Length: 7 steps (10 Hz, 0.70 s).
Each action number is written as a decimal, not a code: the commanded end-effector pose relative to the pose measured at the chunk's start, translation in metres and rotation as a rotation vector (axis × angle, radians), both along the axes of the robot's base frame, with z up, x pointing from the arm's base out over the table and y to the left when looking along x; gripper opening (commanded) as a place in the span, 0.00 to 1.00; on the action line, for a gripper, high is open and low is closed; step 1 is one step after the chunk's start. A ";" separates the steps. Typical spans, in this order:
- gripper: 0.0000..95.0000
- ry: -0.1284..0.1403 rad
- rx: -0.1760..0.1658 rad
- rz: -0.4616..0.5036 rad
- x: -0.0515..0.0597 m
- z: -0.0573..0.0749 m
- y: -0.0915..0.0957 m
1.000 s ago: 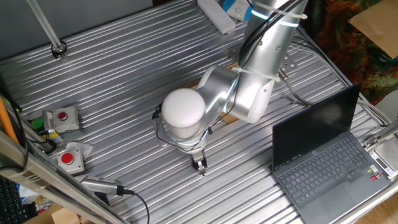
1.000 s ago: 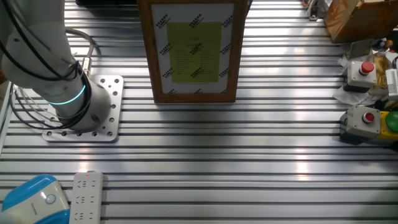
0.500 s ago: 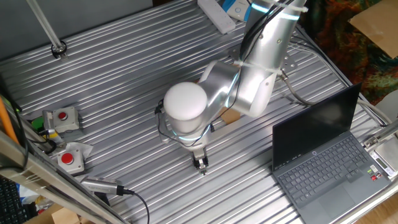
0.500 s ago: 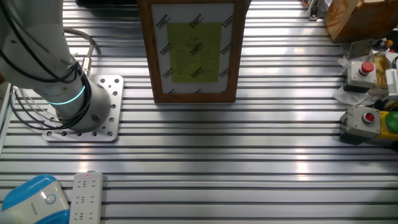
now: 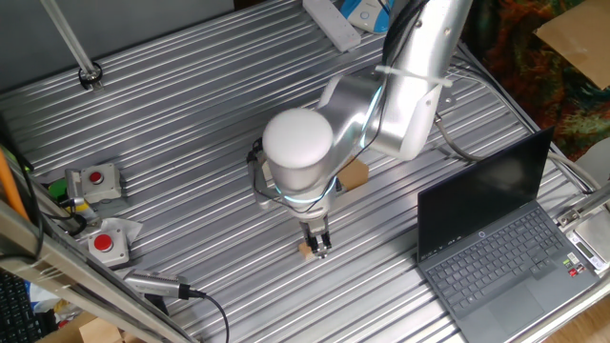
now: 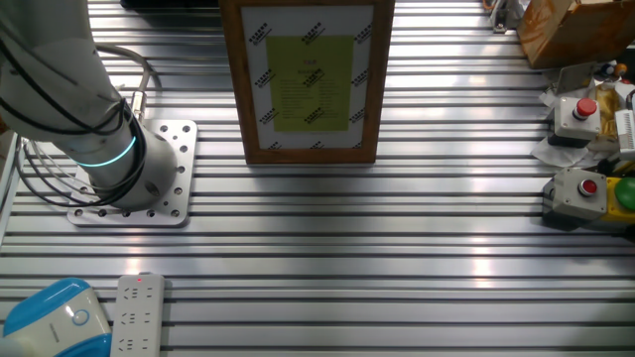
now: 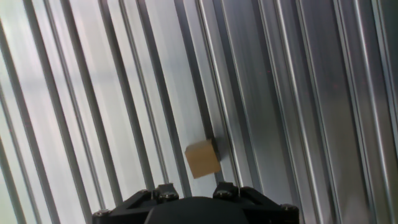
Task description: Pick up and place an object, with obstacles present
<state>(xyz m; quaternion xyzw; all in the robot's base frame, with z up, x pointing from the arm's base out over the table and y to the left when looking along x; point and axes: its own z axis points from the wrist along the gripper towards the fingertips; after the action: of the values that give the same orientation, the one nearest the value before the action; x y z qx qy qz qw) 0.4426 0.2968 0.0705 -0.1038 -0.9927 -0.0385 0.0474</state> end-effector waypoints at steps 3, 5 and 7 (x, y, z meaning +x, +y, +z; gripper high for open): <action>0.20 -0.007 0.010 0.010 -0.002 0.005 -0.001; 0.20 -0.009 0.007 0.012 -0.002 0.005 -0.001; 0.00 -0.007 0.010 0.008 -0.002 0.005 -0.002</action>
<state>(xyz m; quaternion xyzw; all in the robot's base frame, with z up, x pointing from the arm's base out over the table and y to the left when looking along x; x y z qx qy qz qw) 0.4394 0.2942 0.0755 -0.0998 -0.9931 -0.0430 0.0439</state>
